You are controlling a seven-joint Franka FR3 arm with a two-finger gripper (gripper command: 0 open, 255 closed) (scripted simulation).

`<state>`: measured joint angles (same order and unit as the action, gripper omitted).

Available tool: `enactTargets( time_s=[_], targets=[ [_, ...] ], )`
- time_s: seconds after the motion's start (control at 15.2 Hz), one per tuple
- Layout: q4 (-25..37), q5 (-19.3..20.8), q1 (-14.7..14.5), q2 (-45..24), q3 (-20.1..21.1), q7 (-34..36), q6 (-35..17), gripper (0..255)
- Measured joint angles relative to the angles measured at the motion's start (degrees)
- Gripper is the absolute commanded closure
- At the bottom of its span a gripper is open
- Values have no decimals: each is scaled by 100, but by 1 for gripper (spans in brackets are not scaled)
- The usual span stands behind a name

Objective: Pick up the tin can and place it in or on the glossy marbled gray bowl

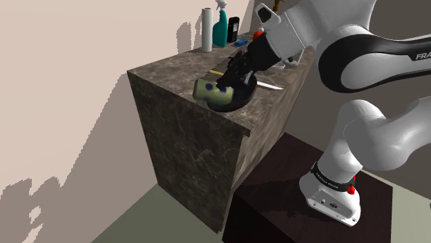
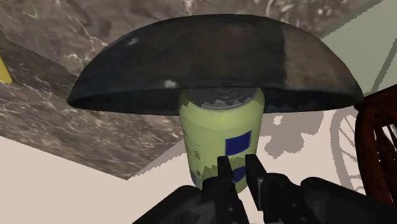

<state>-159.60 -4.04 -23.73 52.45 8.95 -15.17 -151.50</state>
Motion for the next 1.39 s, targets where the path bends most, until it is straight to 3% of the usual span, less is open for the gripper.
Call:
enactTargets(
  time_s=[0.33, 0.4, 0.46, 0.53, 0.73, 0.79, 0.99, 1.39],
  targets=[
    [-35, -28, -44, 183, 117, 119, 239, 255],
    [-29, -28, -45, 186, 118, 120, 235, 0],
    [-32, -29, -45, 188, 120, 121, 235, 0],
    [349, 27, -60, -127, 0, -44, 552, 0],
    [2381, 260, -135, -1802, -293, -719, 2743, 0],
    [2645, 286, -139, -2037, -313, -807, 3065, 0],
    [2763, 313, -137, -2317, -327, -888, 3167, 0],
    [2683, 336, -128, -2520, -317, -894, 2746, 0]
  ],
)
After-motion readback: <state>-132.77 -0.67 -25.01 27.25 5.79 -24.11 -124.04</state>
